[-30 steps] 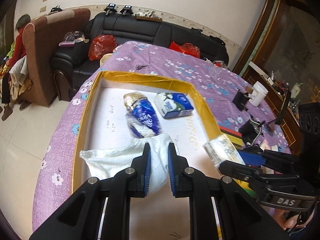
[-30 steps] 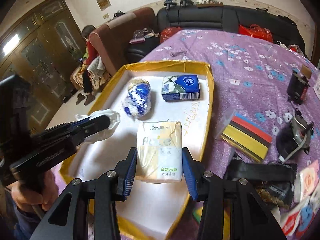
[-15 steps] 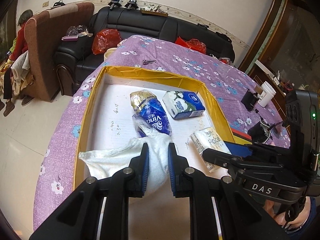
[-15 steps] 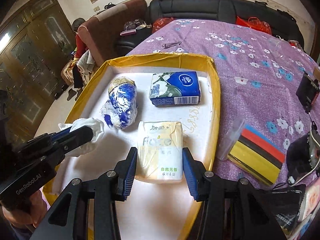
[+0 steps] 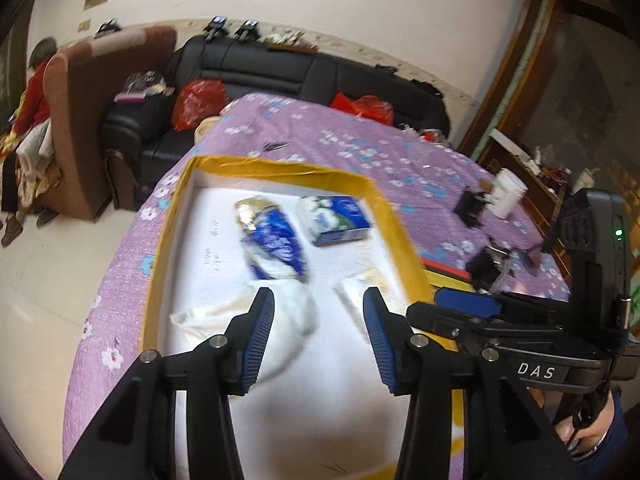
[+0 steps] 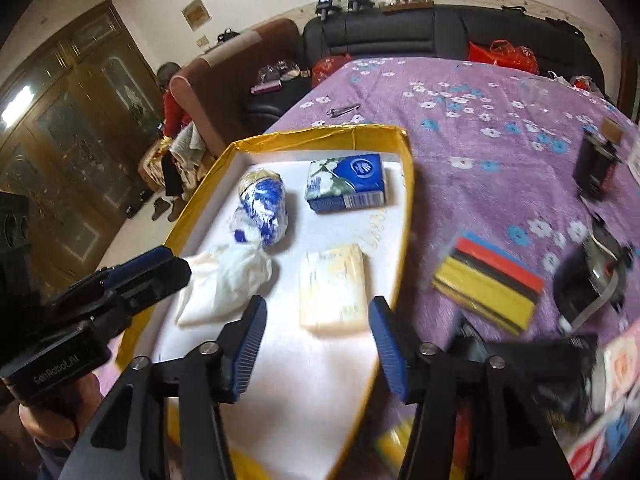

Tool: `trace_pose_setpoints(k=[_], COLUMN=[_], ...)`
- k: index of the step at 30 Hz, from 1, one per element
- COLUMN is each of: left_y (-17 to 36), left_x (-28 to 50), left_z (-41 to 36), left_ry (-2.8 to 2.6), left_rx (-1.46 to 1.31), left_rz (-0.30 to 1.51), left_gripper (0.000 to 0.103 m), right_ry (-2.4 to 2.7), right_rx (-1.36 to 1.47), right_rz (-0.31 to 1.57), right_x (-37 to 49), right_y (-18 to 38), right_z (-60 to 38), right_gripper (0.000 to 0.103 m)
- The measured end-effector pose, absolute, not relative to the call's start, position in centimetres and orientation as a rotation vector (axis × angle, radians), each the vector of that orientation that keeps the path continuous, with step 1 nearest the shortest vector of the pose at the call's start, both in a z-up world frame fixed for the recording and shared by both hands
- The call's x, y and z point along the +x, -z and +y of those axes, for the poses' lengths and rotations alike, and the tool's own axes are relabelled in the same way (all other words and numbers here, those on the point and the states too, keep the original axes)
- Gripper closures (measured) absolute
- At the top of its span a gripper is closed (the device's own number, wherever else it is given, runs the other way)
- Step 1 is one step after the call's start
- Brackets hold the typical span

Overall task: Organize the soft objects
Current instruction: 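Return both grippers to the table and grasp the blue knitted item with the right gripper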

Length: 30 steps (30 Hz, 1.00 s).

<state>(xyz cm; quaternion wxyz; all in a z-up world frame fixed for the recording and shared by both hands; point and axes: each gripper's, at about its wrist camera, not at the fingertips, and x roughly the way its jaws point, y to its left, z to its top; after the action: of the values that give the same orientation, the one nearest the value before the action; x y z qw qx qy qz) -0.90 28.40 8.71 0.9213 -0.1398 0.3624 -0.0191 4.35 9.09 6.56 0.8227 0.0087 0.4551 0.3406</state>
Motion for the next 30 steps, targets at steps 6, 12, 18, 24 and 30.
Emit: trace_pose_setpoints(k=[6, 12, 18, 24, 30], left_y=[-9.6, -9.0, -6.5, -4.4, -2.9], left_x=[-4.1, -5.9, -6.7, -7.1, -5.5], left_z=[23.2, 16.3, 8.9, 4.3, 0.8], left_ry=[0.159, 0.312, 0.452, 0.499, 0.484], left_rx=[-0.257, -0.187, -0.108, -0.036, 0.033], left_rz=[0.706, 0.717, 0.807, 0.874, 0.904], left_gripper=[0.058, 0.058, 0.051, 0.035, 0.036], right_ry=[-0.716, -0.612, -0.467, -0.421, -0.415], right_rx=[0.082, 0.158, 0.268, 0.38, 0.385], right_rz=[0.954, 0.903, 0.889, 0.891, 0.904], right_x=[1.4, -0.3, -0.9, -1.4, -1.6], right_y=[-6.0, -6.4, -5.3, -3.5, -2.5], right_z=[2.3, -7.4, -17.0, -21.5, -22.4], right_gripper=[0.041, 0.041, 0.036, 0.036, 0.036])
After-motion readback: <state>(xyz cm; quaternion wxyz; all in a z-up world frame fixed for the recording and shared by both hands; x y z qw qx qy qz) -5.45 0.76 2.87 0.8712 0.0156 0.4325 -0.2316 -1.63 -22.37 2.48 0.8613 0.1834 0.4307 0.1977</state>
